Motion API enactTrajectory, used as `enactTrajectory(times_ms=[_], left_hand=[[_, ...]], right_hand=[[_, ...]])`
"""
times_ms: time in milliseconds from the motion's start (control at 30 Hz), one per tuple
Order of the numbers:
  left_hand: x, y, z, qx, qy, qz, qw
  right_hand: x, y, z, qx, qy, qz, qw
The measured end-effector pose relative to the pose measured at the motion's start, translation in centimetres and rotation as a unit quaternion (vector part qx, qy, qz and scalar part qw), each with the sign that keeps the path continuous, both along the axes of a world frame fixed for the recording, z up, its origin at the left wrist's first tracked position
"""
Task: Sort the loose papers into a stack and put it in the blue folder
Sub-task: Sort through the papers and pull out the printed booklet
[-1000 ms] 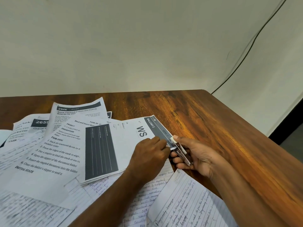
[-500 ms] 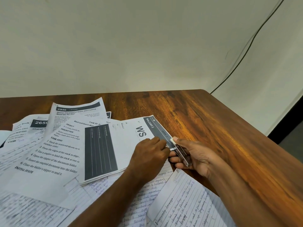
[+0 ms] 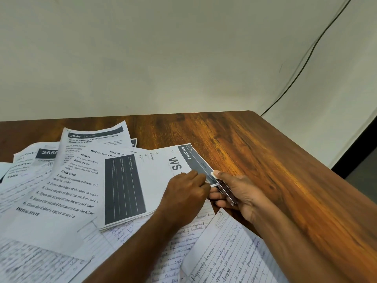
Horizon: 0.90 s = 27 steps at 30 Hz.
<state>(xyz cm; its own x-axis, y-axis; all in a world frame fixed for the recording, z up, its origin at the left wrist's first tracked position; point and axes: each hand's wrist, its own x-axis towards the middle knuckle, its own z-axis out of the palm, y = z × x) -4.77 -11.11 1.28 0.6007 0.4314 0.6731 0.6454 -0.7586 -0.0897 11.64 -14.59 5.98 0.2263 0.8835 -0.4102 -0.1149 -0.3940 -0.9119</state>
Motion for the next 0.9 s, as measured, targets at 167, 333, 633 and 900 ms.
enactTrajectory(times_ms=[167, 333, 633, 900], left_hand=[[0.2, -0.2, 0.0, 0.003, -0.008, -0.007, 1.0], [0.1, -0.1, -0.2, 0.005, -0.014, -0.013, 1.0], [0.0, 0.1, -0.1, 0.01, -0.024, -0.001, 1.0], [-0.1, 0.0, -0.5, -0.001, -0.016, 0.012, 1.0]], right_hand=[[-0.6, -0.2, -0.3, 0.028, 0.015, -0.041, 0.999], [-0.9, 0.0, -0.5, 0.036, 0.038, -0.074, 0.996], [-0.7, -0.5, 0.1, 0.026, 0.003, -0.035, 0.999], [3.0, -0.5, 0.8, -0.001, -0.324, -0.009, 0.946]])
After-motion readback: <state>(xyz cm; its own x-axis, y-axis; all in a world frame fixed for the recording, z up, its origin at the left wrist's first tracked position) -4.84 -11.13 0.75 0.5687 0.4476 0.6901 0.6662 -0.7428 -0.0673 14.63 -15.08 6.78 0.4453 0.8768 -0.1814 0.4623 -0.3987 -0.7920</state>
